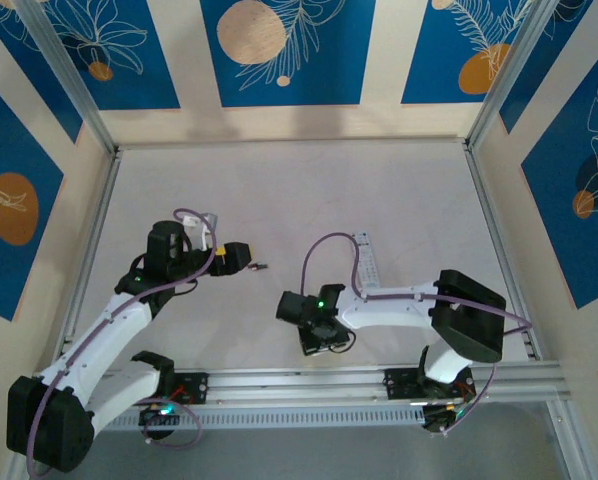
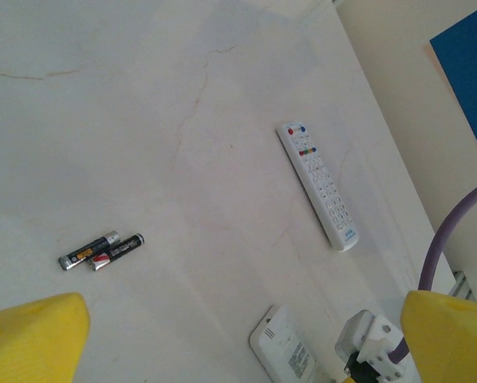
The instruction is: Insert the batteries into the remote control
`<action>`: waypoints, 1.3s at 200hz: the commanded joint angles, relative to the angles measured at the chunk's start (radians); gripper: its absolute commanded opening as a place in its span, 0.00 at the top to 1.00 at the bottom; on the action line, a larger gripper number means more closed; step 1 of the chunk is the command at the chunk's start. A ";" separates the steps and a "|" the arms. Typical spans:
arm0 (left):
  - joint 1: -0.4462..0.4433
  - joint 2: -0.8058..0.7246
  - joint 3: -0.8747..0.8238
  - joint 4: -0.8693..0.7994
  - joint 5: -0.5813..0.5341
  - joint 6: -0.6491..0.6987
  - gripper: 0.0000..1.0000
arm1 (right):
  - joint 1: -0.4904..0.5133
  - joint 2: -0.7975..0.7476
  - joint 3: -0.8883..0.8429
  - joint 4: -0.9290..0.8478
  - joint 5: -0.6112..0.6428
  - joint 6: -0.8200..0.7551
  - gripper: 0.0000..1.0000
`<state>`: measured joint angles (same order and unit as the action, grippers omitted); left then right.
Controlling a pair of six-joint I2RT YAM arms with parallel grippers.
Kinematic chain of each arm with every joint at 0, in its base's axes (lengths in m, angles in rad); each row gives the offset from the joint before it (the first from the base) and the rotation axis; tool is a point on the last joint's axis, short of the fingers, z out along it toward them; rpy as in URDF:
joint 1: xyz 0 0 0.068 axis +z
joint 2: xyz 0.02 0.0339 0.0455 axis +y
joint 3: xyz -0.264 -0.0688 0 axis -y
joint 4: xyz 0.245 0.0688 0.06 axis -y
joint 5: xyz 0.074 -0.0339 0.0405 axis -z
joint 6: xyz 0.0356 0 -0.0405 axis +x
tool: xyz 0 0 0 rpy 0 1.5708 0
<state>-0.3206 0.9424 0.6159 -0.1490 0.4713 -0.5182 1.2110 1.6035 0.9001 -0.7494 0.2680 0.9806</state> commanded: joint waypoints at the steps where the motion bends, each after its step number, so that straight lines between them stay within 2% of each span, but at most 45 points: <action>1: 0.008 -0.012 -0.007 0.011 0.013 -0.003 0.00 | -0.029 0.082 -0.095 0.136 -0.033 -0.016 0.51; 14: 0.008 -0.010 -0.006 0.010 0.012 -0.003 0.00 | -0.038 0.081 -0.082 0.120 -0.043 -0.018 0.52; 35: 0.007 -0.005 -0.008 0.015 0.011 -0.002 0.00 | -0.061 0.066 -0.051 0.067 0.011 -0.035 0.52; 62: 0.008 0.009 -0.007 0.028 0.016 -0.009 0.00 | -0.144 0.036 -0.007 0.030 0.090 -0.141 0.53; 86: 0.008 0.006 -0.004 0.014 0.012 -0.003 0.00 | -0.169 -0.008 0.031 0.012 0.148 -0.252 0.53; 130: 0.008 -0.004 -0.021 0.024 0.006 -0.013 0.00 | -0.169 -0.057 0.014 0.028 0.110 -0.264 0.53; 204: 0.008 0.021 -0.013 0.041 0.016 -0.023 0.00 | -0.161 -0.106 -0.001 -0.002 0.121 -0.287 0.51; 260: 0.008 0.021 -0.012 0.043 0.015 -0.022 0.00 | -0.185 -0.004 -0.044 0.081 0.064 -0.346 0.44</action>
<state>-0.3206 0.9596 0.6064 -0.1333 0.4709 -0.5266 1.0264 1.5497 0.8719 -0.7025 0.3603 0.6758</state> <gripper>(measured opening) 0.998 0.548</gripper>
